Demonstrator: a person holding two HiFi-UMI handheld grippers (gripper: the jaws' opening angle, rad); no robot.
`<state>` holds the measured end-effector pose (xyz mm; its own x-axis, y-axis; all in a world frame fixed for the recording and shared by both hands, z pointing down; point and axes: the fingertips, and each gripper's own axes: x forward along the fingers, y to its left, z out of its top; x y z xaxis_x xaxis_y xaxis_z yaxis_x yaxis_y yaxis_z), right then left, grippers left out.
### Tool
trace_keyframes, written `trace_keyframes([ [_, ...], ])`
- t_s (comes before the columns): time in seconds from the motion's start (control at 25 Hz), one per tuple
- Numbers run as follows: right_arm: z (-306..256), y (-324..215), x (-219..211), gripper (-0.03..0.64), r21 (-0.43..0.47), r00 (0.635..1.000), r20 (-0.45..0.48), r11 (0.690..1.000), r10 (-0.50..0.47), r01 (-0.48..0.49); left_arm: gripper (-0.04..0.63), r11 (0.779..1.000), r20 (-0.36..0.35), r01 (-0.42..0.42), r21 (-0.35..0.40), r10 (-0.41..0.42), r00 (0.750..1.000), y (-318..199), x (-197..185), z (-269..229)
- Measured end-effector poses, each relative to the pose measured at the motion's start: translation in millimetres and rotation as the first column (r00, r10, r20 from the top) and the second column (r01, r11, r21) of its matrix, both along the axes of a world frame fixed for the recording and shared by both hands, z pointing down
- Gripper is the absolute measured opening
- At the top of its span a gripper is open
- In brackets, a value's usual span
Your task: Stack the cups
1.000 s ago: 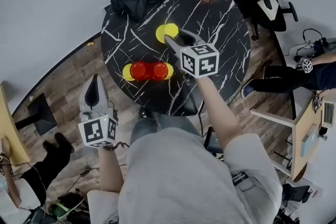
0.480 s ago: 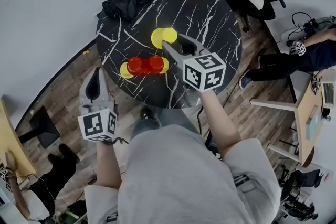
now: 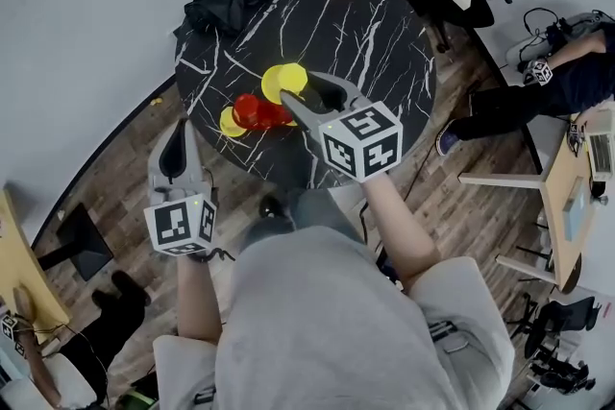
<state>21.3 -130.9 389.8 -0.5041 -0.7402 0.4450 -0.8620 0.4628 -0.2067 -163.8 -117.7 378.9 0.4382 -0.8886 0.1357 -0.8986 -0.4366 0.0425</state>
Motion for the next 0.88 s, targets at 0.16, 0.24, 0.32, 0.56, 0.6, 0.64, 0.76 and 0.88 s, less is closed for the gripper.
trace_keyframes([
  [0.16,6.6,7.9,-17.0,0.207,-0.035,0.998,-0.043,0.999,-0.04,0.039,0.006,1.0,0.0,0.014,0.002,-0.014,1.0,10.5,-9.7,-1.3],
  [0.24,12.0,9.6,-24.8,0.207,-0.052,0.996,-0.067,0.997,-0.06,0.057,0.006,1.0,0.001,0.026,0.002,-0.026,1.0,15.0,-16.0,-0.8],
  [0.32,16.8,10.3,-31.3,0.207,-0.066,0.992,-0.096,0.995,-0.077,0.071,0.006,0.999,0.001,0.038,0.001,-0.038,0.999,18.8,-22.9,-0.2],
  [0.56,28.3,8.4,-42.2,0.207,-0.095,0.983,-0.151,0.992,-0.1,0.086,0.006,0.997,0.002,0.078,-0.001,-0.078,0.997,27.7,-42.9,2.2],
  [0.6,29.2,8.4,-43.5,0.207,-0.1,0.983,-0.153,0.991,-0.101,0.087,0.006,0.997,0.001,0.083,-0.001,-0.083,0.997,29.2,-45.4,2.1],
  [0.64,30.2,8.6,-44.5,0.207,-0.104,0.983,-0.155,0.991,-0.103,0.087,0.006,0.996,0.002,0.087,-0.002,-0.087,0.996,30.6,-47.4,2.1],
  [0.76,33.6,8.4,-45.8,0.207,-0.114,0.982,-0.161,0.99,-0.104,0.086,0.006,0.995,0.001,0.095,-0.003,-0.095,0.995,33.7,-51.1,2.9],
  [0.88,35.5,7.6,-45.3,0.207,-0.116,0.983,-0.157,0.99,-0.096,0.078,0.006,0.995,0.002,0.099,-0.003,-0.099,0.995,35.3,-52.9,3.8],
])
